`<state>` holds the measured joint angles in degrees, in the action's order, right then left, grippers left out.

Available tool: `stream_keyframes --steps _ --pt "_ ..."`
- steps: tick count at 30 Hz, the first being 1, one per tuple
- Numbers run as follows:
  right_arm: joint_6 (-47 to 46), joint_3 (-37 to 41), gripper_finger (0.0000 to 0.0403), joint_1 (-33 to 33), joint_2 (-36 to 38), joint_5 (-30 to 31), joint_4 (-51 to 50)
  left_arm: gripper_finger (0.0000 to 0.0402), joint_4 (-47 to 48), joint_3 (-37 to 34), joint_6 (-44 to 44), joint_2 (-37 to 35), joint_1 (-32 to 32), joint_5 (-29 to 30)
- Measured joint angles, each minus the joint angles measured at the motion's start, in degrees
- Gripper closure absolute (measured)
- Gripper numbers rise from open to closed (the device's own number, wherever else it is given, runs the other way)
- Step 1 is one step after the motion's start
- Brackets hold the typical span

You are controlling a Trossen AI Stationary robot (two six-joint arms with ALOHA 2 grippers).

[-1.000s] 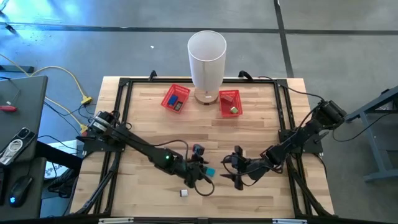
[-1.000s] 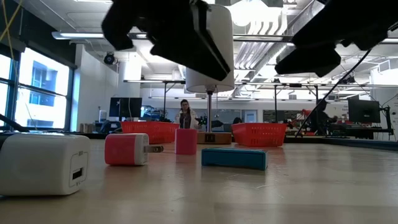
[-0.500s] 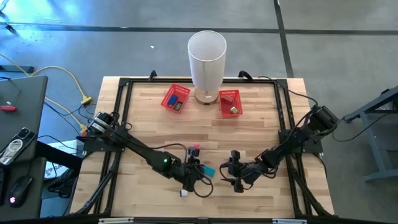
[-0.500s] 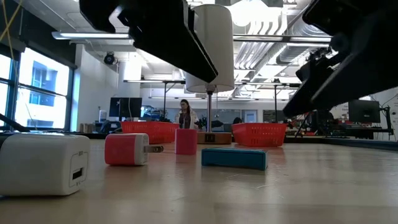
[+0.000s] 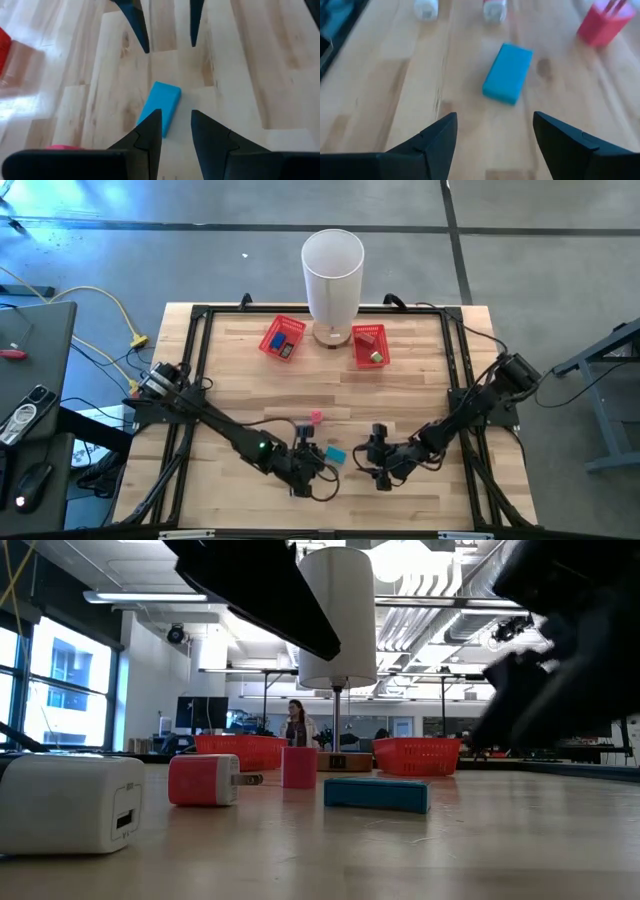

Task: Sort adapters and digital timers
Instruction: Put the light blue digital timer into the left red bin

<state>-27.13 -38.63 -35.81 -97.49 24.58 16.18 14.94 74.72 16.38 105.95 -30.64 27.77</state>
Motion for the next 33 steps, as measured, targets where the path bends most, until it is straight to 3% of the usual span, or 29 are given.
stream_keyframes --steps 7,16,33 --pt "-6.0 -0.1 0.0155 -0.3 -8.5 2.5 5.3 0.0305 -0.9 0.0 1.3 0.0 -1.2 0.0" --pt "-0.1 -0.2 0.0155 -0.4 -18.9 9.4 21.0 0.0305 -2.1 0.0 1.3 0.0 -2.9 0.0" --pt "3.6 -0.6 0.0155 3.0 -20.1 10.4 23.1 0.0305 -2.1 0.0 1.2 0.0 -3.2 0.1"
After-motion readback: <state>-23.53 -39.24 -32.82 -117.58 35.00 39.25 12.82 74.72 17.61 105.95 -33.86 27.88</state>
